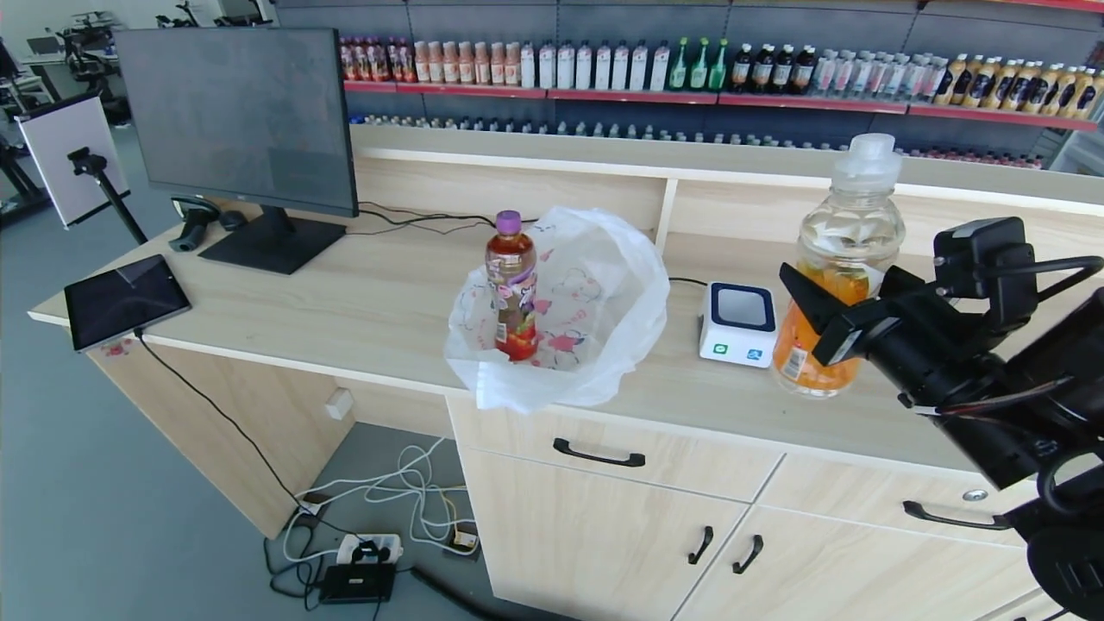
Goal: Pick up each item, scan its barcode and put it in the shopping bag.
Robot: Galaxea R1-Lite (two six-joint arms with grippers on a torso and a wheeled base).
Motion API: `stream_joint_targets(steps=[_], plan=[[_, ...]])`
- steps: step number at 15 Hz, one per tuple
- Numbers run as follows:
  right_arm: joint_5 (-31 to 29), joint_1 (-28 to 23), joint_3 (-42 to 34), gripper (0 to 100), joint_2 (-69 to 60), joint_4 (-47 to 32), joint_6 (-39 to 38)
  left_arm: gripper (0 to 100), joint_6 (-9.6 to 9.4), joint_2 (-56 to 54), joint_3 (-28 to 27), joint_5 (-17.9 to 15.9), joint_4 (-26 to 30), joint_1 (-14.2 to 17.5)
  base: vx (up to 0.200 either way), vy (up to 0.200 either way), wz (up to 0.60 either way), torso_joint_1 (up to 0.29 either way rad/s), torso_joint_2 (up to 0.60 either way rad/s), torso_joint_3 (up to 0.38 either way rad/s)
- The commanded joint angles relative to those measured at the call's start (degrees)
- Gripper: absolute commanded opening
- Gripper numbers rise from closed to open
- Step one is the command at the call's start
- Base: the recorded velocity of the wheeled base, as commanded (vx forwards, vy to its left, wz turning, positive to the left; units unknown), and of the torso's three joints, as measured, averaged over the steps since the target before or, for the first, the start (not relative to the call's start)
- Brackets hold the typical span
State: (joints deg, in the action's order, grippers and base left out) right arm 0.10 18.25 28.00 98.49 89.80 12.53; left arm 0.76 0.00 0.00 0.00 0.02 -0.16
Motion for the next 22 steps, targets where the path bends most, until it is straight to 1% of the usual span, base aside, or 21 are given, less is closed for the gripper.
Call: stream_joint_targets(steps=[1,6,8,11,13,14,16,18,20,22], plan=[[0.08,0.12,0.12,0,-0.75,0.2,-0.05,100,0.12,0.0,0.0,0.0,-0.02,0.07,0.0,0.2,0.0,0.022,0.01,-0.002],[0.08,0.65,1.09,0,-0.23,0.2,-0.93,100,0.04,0.0,0.0,0.0,-0.02,0.07,0.0,0.2,0.0,0.005,0.0,0.0],[0.17,1.79,1.71,0,0.21,0.2,-1.11,100,0.04,0.0,0.0,0.0,-0.02,-0.02,0.0,0.0,0.0,0.0,0.0,0.0],[0.08,2.32,2.06,0,0.39,0.2,-1.72,100,0.04,0.0,0.0,0.0,-0.02,-0.02,0.0,0.0,0.6,0.001,0.0,0.005],[0.17,2.49,2.76,0,0.83,0.2,-1.9,100,0.04,0.0,0.0,0.0,-0.02,-0.02,0.0,0.0,0.0,0.0,0.0,0.0],[0.17,4.25,4.61,0,1.71,0.2,-1.99,100,0.04,0.0,0.0,0.0,-0.02,-0.02,0.0,0.0,0.0,0.0,0.0,0.0],[0.08,5.83,9.53,0,4.96,0.2,-3.39,100,0.04,0.0,0.0,0.0,-0.02,-0.02,0.0,0.0,0.0,0.0,0.0,0.0],[-0.19,6.01,11.99,0,7.51,0.2,-3.48,100,0.04,0.0,0.0,0.0,-0.02,-0.02,0.0,0.0,0.0,0.0,0.0,0.0],[-1.42,5.92,16.38,0,10.15,0.2,-3.65,100,0.12,0.0,0.0,0.0,-0.02,0.07,0.0,0.0,0.0,0.0,0.0,0.0],[-4.23,5.66,19.81,0,13.05,0.2,-5.06,100,0.12,0.0,0.0,0.0,-0.02,0.07,0.0,0.0,0.0,0.0,0.0,0.0]])
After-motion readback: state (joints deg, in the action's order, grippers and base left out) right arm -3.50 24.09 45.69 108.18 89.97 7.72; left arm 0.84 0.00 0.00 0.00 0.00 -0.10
